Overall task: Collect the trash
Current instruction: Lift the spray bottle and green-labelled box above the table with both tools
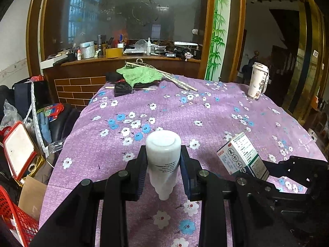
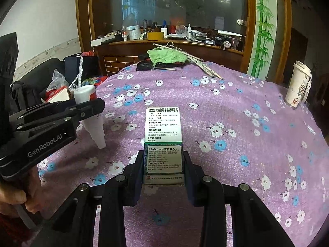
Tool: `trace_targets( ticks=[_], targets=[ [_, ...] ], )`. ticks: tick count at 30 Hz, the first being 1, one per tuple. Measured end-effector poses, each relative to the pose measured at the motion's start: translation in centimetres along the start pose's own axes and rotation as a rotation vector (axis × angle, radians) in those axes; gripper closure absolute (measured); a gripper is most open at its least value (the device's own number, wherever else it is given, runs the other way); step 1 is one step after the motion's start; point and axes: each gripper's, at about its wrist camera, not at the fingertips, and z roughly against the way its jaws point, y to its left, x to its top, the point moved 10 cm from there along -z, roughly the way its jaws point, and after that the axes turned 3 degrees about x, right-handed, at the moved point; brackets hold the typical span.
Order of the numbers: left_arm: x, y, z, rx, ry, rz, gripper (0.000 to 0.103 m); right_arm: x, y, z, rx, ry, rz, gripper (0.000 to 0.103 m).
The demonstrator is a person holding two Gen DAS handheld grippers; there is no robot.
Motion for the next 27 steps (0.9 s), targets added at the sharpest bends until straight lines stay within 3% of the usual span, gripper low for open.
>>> trace_targets(
  ticks=[27],
  targets=[
    [0.9, 0.2, 2.0, -0.01, -0.061, 0.02, 0.074, 0.4, 0.3, 0.9, 0.0, -0.033, 0.01, 0.066]
  ],
)
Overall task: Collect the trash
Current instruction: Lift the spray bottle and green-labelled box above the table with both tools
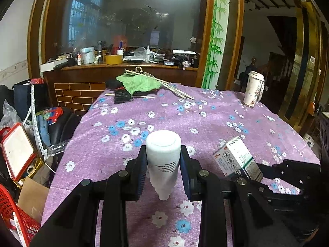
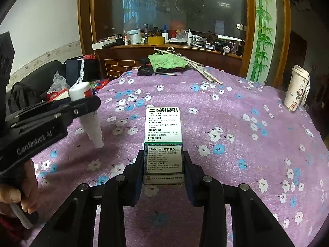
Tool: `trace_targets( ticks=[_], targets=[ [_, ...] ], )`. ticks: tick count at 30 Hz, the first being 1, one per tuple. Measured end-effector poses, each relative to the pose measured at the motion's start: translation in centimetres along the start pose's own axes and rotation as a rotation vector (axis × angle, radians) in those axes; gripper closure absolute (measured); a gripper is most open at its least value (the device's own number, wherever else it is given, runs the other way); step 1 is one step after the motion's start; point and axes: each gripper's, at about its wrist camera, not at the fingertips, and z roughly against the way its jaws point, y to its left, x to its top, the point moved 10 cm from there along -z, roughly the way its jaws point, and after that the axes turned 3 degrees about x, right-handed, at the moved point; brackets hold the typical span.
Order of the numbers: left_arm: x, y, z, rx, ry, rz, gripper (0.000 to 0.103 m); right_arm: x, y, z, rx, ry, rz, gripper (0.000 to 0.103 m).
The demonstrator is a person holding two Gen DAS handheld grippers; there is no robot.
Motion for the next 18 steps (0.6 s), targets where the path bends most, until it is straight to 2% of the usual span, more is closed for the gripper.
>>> trace_targets(
  ticks=[18],
  targets=[
    [1.5, 0.5, 1.9, 0.048, -0.01, -0.03, 0.074, -0.1, 0.3, 0.0, 0.019, 0.005, 0.001, 0.066]
  ],
)
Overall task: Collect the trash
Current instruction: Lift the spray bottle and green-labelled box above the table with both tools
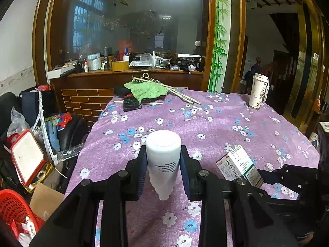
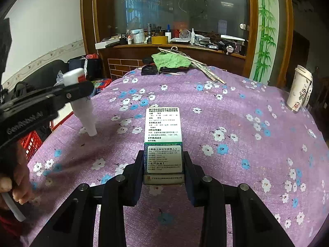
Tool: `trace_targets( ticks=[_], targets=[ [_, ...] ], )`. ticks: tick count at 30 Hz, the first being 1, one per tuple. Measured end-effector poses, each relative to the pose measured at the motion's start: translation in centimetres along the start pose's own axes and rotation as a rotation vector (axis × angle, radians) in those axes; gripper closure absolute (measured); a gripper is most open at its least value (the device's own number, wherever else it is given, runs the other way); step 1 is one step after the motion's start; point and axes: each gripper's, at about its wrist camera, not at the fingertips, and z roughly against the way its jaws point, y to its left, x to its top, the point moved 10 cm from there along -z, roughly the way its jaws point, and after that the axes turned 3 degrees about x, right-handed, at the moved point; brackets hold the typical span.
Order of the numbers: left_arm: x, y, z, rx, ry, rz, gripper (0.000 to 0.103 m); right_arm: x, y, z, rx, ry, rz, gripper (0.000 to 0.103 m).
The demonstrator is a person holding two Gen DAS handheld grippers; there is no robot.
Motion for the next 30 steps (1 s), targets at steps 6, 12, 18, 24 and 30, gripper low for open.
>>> trace_targets(
  ticks=[6, 12, 18, 24, 30],
  targets=[
    [0.4, 0.2, 2.1, 0.01, -0.02, 0.005, 0.074, 0.3, 0.1, 0.5, 0.001, -0.015, 0.0, 0.066],
    [0.0, 0.6, 3.7, 0.019, -0.023, 0.015, 0.074, 0.5, 0.4, 1.1, -0.001, -0.032, 0.012, 0.066],
    [-0.9, 1.0, 5.0, 0.025, -0.011, 0.017, 0.074, 0.7, 0.8, 1.5, 0.011, -0.038, 0.019, 0.066],
    [-1.2, 1.3, 6.5, 0.018, -0.014, 0.026, 0.074, 1.1, 1.7, 1.8, 0.029, -0.031, 0.017, 0.066],
    [-1.6, 1.4, 7.5, 0.003, -0.014, 0.035, 0.074, 1.4, 2.4, 2.3, 0.026, -0.04, 0.022, 0.066]
  ],
)
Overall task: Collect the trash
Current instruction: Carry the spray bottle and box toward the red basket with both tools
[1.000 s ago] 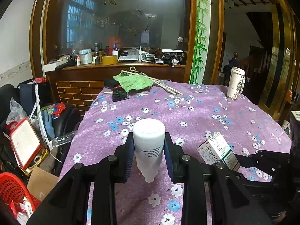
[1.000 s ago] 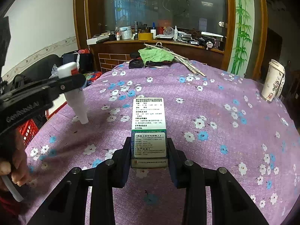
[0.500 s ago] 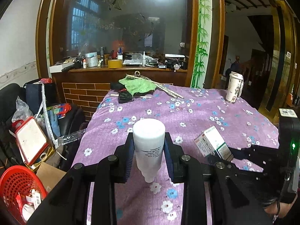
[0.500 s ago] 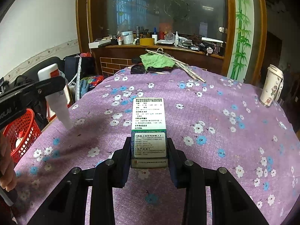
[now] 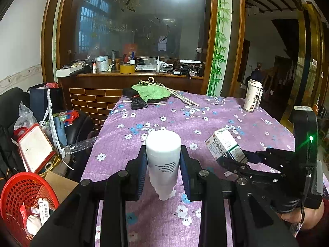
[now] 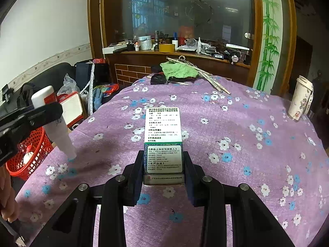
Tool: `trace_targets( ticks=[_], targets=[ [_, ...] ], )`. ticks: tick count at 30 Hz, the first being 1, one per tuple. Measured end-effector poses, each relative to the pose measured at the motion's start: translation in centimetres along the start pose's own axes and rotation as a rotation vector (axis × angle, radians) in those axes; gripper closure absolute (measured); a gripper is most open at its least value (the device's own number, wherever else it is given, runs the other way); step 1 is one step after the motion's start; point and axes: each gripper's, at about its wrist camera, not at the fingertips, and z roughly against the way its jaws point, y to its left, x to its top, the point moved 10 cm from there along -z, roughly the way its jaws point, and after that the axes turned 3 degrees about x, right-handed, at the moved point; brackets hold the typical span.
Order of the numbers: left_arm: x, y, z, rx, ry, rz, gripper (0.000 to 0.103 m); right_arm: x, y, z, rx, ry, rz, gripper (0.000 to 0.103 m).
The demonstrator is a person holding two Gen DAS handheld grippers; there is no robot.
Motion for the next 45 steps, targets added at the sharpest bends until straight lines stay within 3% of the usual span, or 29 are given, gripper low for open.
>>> trace_targets(
  ticks=[30, 45],
  targets=[
    [-0.6, 1.4, 3.7, 0.0, -0.026, 0.01, 0.074, -1.0, 4.6, 2.9, 0.054, 0.002, 0.019, 0.065],
    [-0.7, 4.9, 6.3, 0.026, -0.047, 0.053, 0.074, -0.9, 8.5, 3.6, 0.09, 0.006, 0.054, 0.065]
  ],
)
